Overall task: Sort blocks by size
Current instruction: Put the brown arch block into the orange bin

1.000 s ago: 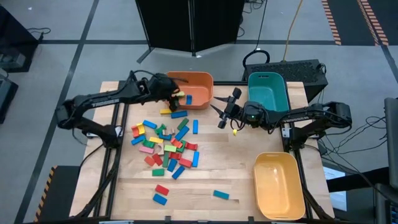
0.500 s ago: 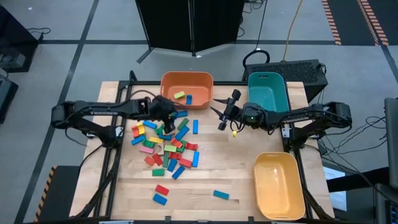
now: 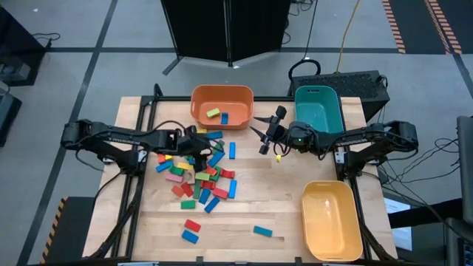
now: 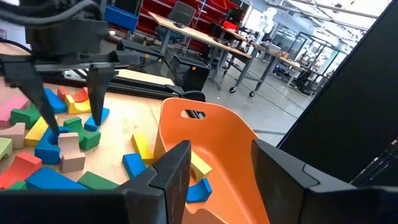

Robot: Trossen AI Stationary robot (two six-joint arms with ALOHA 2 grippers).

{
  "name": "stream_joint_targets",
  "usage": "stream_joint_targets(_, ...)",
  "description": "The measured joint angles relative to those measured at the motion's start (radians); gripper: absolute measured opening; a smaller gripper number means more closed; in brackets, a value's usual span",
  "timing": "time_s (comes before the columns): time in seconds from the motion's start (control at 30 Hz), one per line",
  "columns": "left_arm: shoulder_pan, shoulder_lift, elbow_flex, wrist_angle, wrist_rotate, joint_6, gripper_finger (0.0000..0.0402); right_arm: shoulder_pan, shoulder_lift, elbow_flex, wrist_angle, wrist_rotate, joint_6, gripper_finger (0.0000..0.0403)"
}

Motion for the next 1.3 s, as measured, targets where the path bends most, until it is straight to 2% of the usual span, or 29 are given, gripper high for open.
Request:
stream_joint_targets(0.37,-0.003,0.007,-0.19,0.2,-0.017,0.028,0.0228,0.0,0.0,0.0,-0.003,-0.001,0.018,0.0157)
stream_joint_targets(0.5,0.021,0.006,-0.241,0.289,0.037,0.034,0.0228,0.0,0.0,0.0,0.011,-0.001,0.017,0.0157)
stream_joint_targets(0.67,0.042,0.006,-0.281,0.359,0.051,0.037,0.0228,0.0,0.0,0.0,0.017,-0.003,0.018,0.0157)
stream_joint_targets(0.93,0.048,0.019,-0.292,0.372,0.07,0.061,0.0228,0.0,0.0,0.0,0.031,-0.004,0.018,0.0157)
stream_joint_targets(1.3,0.066,0.113,-0.29,0.452,0.092,0.105,0.0228,0.0,0.0,0.0,0.02,-0.005,0.019,0.0157)
